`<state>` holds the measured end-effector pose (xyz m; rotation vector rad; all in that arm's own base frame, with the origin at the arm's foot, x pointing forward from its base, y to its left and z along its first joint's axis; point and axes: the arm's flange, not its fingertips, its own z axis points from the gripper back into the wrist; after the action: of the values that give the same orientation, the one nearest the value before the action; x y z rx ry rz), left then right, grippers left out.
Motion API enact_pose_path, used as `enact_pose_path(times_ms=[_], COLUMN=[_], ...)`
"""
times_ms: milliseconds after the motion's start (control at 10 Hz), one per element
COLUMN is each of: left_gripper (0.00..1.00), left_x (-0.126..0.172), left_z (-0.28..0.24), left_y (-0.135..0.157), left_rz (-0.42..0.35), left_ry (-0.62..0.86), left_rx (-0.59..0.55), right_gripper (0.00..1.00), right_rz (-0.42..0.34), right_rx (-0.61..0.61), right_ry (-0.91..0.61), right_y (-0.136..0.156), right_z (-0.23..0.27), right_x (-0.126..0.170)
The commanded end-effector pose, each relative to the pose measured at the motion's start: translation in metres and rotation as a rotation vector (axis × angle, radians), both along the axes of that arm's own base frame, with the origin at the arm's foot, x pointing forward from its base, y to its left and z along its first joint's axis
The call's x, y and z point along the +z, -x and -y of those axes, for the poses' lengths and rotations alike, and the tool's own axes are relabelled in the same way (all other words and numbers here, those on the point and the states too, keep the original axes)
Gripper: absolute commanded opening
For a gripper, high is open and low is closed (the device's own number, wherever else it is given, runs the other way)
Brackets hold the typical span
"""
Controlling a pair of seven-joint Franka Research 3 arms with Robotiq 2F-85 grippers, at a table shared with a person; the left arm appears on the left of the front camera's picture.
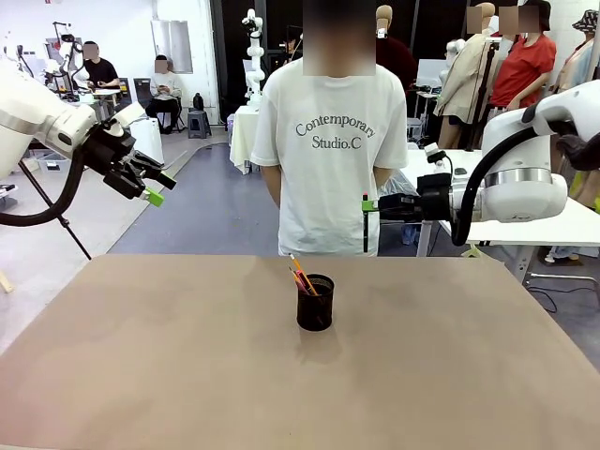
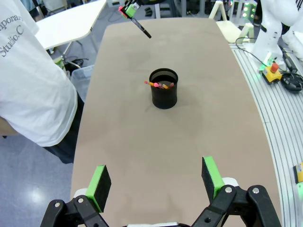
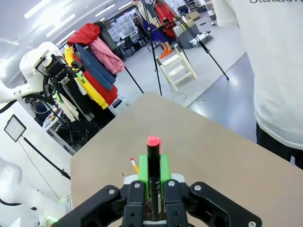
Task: Place the pens into the pen holder.
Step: Pick up a writing instrument from the table and place it into the Pen holder.
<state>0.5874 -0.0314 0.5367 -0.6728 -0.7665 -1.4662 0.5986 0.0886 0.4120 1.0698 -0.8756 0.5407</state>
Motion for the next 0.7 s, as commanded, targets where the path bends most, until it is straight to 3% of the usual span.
enact_pose_path(times_ms=[0,200,400,600], left_gripper=[1.00,1.00,1.00,1.00], left_x=[0.000,0.000,0.000,0.000], left_z=[-0.001,-0.001,-0.001,-0.001], left_y=[0.001,0.001,0.001,0.001], left_rz=[0.001,0.001,0.001,0.001], left_ry=[0.002,0.002,0.002,0.002], left_rx=[0.005,0.005,0.005,0.005], right_gripper=[0.00,0.00,0.00,0.00], right_rz=[-0.011,0.000,0.251,0.396], right_rx=[-0.004,-0.001,-0.038,-0.051], right_ry=[0.003,0.001,-0.056,-0.113], right_y=[-0.005,0.000,0.010,0.014], right_z=[-0.003,0.000,-0.021,-0.040], right_x=[0.004,0.000,-0.005,-0.011])
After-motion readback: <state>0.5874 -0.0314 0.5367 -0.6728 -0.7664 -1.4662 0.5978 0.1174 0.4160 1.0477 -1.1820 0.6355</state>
